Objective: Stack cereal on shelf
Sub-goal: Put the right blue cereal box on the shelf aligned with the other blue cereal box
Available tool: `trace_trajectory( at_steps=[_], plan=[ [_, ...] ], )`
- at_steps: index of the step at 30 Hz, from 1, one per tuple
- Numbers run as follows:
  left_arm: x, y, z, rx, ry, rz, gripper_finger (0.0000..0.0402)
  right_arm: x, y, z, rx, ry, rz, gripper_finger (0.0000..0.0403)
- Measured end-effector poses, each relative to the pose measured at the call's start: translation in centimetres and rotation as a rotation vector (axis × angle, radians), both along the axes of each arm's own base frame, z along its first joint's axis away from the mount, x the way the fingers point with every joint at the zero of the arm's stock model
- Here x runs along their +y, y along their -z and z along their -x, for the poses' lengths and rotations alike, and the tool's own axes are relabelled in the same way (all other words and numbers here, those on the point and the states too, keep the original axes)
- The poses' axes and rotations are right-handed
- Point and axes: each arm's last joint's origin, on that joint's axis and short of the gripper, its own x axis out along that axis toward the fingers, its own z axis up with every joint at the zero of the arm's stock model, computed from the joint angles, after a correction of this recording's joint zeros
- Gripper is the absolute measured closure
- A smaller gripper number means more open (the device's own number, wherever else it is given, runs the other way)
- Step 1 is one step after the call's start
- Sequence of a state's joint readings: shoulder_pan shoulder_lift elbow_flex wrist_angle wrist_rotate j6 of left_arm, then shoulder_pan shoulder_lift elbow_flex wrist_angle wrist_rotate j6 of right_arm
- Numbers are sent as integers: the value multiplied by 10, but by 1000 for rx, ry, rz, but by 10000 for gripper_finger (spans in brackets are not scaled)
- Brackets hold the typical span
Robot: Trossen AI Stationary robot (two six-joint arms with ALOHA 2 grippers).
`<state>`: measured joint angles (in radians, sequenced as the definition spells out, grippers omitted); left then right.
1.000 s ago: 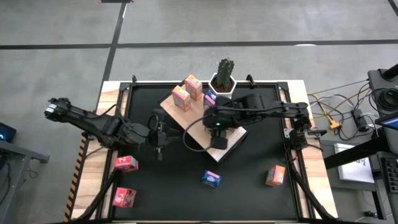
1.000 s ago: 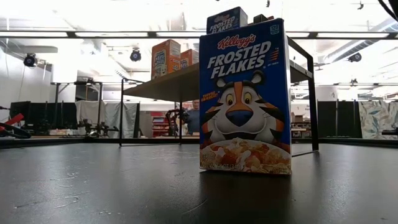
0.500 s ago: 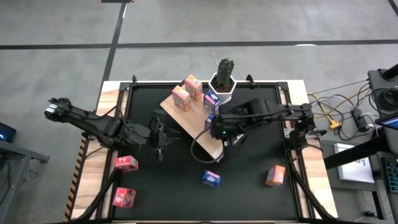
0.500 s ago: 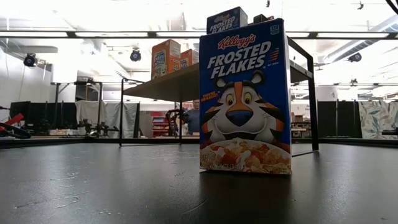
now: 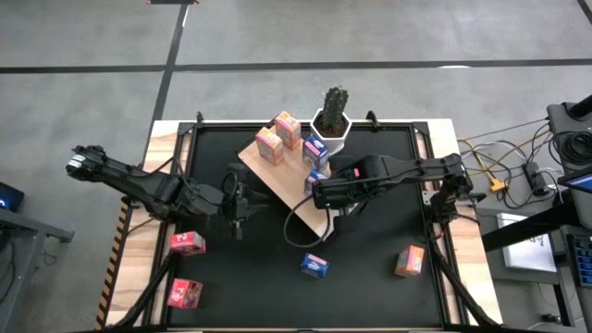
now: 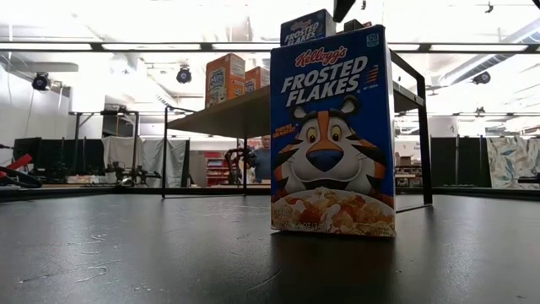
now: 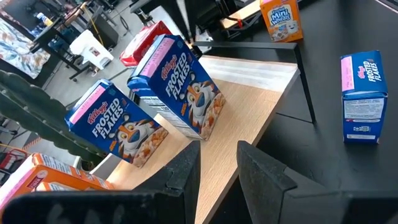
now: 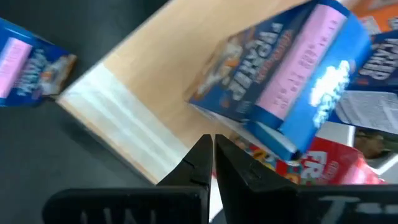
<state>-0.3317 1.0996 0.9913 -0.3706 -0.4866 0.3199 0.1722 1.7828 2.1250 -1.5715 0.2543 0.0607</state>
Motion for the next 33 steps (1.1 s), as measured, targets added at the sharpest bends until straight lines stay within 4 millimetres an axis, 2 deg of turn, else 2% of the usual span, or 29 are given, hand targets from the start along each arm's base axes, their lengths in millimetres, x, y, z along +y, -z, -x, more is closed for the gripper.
trace_trajectory(
  at_steps=[7,15,26,33],
  plan=[
    [0,0,0,1,0,0,313,-3,0,-4,-22,-19,117,394],
    [0,0,0,1,0,0,313,-4,-2,-16,-120,-80,133,394],
    [0,0,0,-1,-3,7,313,-25,7,-29,-143,-94,167,394],
    [0,0,0,-2,-6,14,313,-29,8,-32,-160,-102,189,394]
  ],
)
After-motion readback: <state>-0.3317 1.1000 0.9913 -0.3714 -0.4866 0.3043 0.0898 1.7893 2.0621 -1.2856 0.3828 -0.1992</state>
